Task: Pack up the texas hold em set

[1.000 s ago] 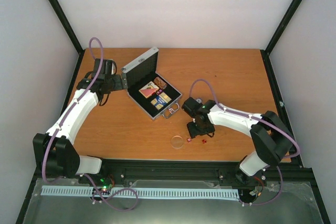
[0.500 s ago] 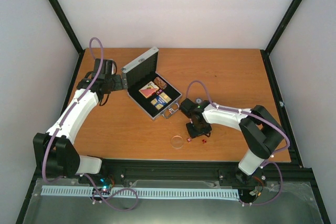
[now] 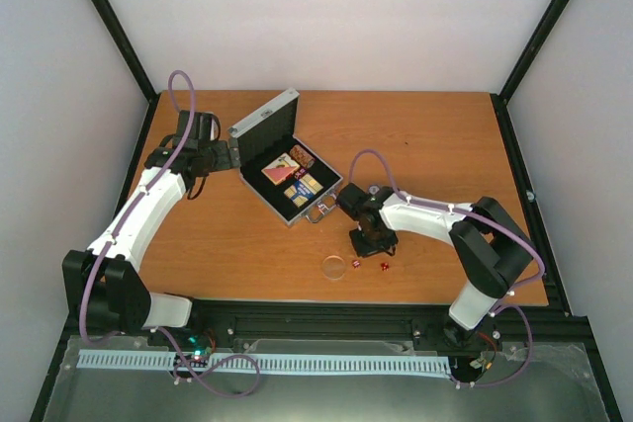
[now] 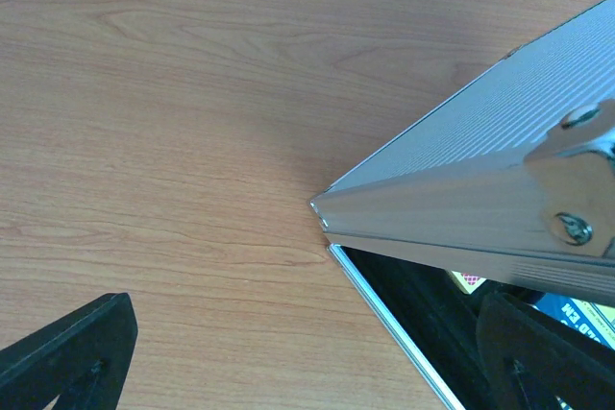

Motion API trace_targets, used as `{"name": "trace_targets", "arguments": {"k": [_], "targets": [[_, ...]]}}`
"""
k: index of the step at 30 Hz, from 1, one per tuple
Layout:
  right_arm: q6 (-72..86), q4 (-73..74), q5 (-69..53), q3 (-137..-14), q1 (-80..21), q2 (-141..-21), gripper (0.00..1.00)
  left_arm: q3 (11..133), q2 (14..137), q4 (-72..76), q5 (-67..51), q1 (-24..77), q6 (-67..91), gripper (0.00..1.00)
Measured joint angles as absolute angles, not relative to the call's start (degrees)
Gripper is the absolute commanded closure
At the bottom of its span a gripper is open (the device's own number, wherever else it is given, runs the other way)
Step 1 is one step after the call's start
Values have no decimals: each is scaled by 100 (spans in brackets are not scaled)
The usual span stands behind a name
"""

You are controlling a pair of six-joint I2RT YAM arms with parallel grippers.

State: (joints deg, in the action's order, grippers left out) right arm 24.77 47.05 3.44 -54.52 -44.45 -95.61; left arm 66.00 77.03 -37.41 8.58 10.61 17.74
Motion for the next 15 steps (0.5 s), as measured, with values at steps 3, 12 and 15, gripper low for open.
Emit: {"name": "trace_targets", "arguments": {"k": [3,12,15], "targets": [[2462,4877,368,-5697,-4445,-9566,90,6600,7703,-3741,860,1061,1774,0],[2176,5131,351,-7867,-4445,-10090,90,6600,7703,-3741,858,1061,1776,0],[2029,5103,320,-8694,-4442,-10676,90,6600,7703,-3743,856,1061,1776,0]]}}
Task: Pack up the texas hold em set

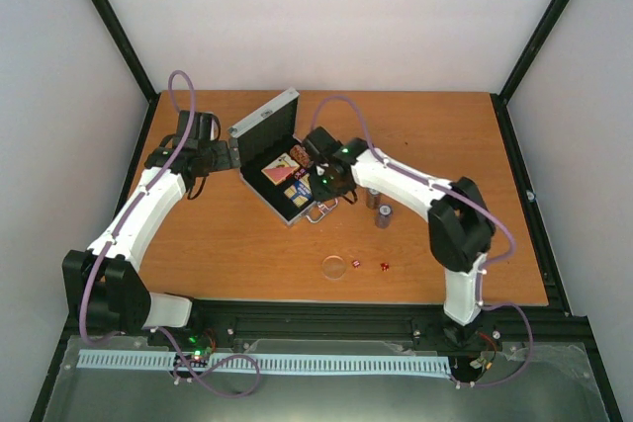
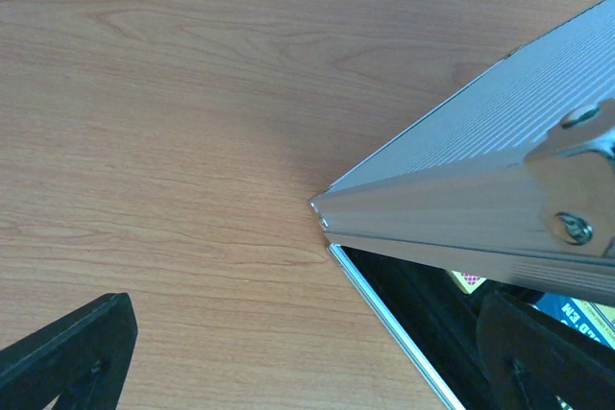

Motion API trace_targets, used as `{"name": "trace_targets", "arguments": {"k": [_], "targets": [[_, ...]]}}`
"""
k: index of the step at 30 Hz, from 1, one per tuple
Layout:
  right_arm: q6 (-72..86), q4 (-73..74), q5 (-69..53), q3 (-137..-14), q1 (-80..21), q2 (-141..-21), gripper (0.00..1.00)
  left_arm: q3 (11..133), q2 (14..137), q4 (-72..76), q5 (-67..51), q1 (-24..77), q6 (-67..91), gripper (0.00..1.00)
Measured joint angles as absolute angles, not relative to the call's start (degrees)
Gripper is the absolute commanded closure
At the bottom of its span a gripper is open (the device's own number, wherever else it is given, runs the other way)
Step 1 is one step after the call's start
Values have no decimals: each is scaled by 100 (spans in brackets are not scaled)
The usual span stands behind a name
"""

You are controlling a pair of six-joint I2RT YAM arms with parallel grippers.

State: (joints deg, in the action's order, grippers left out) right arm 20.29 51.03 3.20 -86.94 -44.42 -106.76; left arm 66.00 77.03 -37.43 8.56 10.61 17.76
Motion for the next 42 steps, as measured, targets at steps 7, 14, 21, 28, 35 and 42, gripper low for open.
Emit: {"name": "trace_targets", "arguments": {"k": [7,14,21,28,35,42], "targets": [[1662,5022,217,-10405,-4394,-12189,91,6600,7703,-3743,867,1061,1776,0],[1479,5002,-30,-11463,-4335,-13050,91,6600,7703,-3747,871,1061,1774,0],[1457,4965,-294,-12018,-4329,-13478,91,6600,7712,-3745,869,1061,1774,0],[1463,4882,-473,-12068,-4324,-13734,91,6600,7734,-3745,869,1061,1772,0],[1487,4751,-515,-12158,-4324,-13983,91,6600,7776,-3745,867,1061,1763,0],[1505,4779,-405,-12309,-4324,-14108,80,6600,7795,-3745,869,1061,1704,0]]}}
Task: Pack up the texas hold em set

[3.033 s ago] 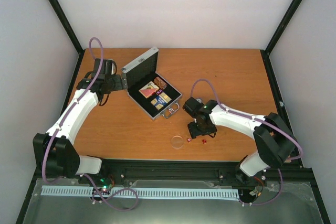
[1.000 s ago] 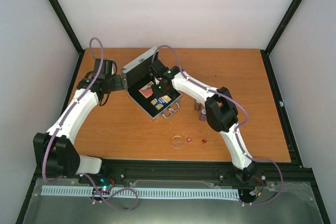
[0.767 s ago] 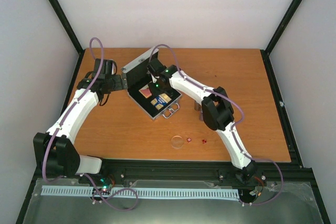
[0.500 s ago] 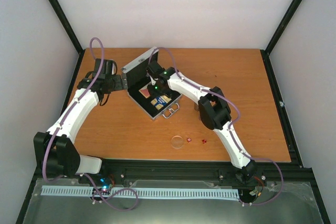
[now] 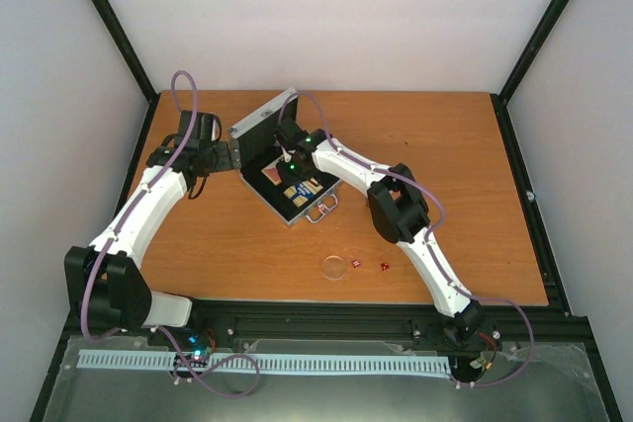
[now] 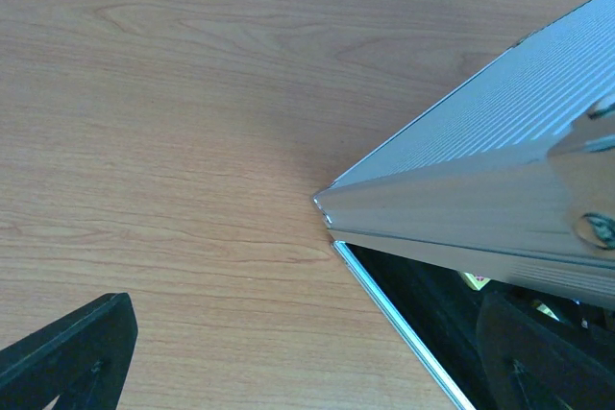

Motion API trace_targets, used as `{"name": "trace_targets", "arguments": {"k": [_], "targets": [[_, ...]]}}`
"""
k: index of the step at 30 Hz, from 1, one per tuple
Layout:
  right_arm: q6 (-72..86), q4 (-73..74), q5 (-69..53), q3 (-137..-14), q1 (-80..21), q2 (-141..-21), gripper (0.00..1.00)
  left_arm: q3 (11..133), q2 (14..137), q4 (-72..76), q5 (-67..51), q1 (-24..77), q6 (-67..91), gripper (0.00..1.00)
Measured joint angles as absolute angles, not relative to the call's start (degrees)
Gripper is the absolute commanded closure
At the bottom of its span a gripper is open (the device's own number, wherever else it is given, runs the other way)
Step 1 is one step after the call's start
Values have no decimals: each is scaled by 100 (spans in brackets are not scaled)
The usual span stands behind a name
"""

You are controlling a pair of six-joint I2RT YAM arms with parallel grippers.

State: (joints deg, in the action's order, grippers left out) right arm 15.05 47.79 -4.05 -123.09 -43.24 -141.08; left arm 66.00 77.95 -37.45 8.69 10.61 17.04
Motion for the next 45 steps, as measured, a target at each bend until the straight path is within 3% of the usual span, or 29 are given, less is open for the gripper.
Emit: {"name": "trace_targets", "arguments": {"k": [5,15,21,22,24,25,38,45], "targets": [[1505,4805,-395,-12324,-4327,-14112,58,6600,7795,-3745,869,1061,1684,0],[1415,4869,-480,-12339,-4346,-14049,54,6600,7795,-3745,869,1061,1684,0],[1321,5098,-456,-12250,-4331,-13520,29,6600,7808,-3743,869,1061,1686,0],[1304,5135,-432,-12191,-4331,-13353,23,6600,7824,-3743,867,1061,1686,0],[1282,5194,-366,-11990,-4331,-12938,2,6600,7850,-3743,862,1061,1686,0],[1273,5216,-322,-11830,-4331,-12687,0,6600,7859,-3743,860,1061,1686,0],[1979,5321,283,-8156,-4331,-9727,0,6619,7990,-3739,814,1061,1673,0],[2370,5507,263,-6298,-4346,-8595,10,6619,8049,-3736,768,1061,1673,0]]}}
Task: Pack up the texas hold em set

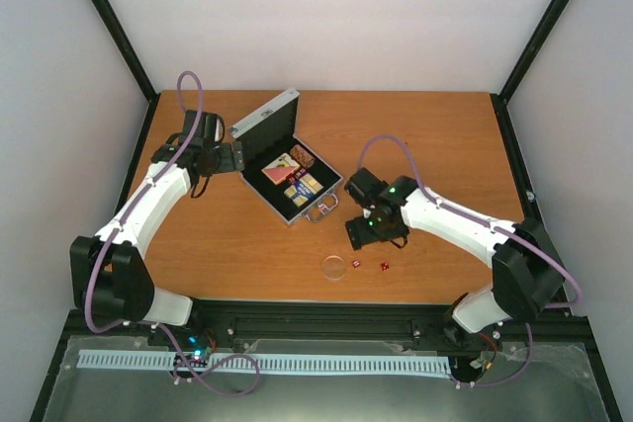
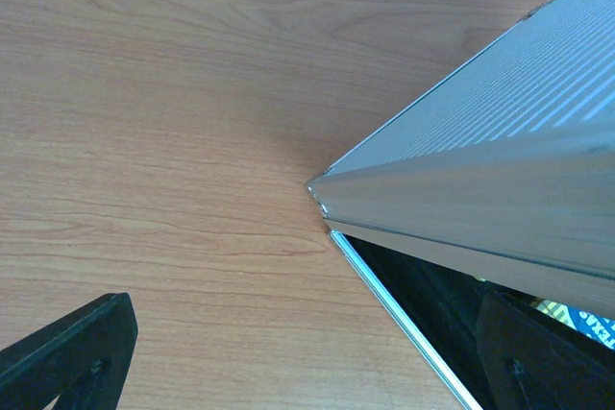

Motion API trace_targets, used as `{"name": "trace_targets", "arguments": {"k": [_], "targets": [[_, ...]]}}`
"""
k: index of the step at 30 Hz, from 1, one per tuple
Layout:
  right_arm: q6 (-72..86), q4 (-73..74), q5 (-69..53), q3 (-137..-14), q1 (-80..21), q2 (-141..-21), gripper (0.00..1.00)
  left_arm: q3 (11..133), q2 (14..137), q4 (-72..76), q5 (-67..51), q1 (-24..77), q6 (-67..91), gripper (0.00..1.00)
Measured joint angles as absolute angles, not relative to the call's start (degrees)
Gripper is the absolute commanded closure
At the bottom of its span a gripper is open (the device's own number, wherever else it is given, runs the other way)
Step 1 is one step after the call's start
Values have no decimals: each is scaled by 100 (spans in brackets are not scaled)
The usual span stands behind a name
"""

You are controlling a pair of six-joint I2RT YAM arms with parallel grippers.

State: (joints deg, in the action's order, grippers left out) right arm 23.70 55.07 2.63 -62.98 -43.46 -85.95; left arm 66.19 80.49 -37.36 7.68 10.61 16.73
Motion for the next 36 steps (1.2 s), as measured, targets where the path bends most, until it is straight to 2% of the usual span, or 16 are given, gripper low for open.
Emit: {"name": "trace_targets", "arguments": {"k": [3,6,16,22,28,31,36], "targets": [[2550,5505,189,-5778,-4372,-8466,17,6619,8084,-3730,740,1061,1673,0],[2746,5483,193,-5422,-4392,-8449,28,6619,8128,-3728,725,1061,1673,0],[3214,5057,-51,-4333,-4403,-8176,44,6619,8235,-3726,722,1061,1671,0],[3234,4786,-91,-4274,-4401,-8318,47,6619,8289,-3723,703,1061,1671,0],[3116,4722,-25,-4388,-4403,-8578,61,6619,8289,-3721,703,1061,1671,0],[3098,4700,1,-4427,-4403,-8621,74,6619,8289,-3721,703,1061,1671,0],[3059,4718,60,-4469,-4403,-8652,84,6619,8289,-3721,705,1061,1671,0]]}}
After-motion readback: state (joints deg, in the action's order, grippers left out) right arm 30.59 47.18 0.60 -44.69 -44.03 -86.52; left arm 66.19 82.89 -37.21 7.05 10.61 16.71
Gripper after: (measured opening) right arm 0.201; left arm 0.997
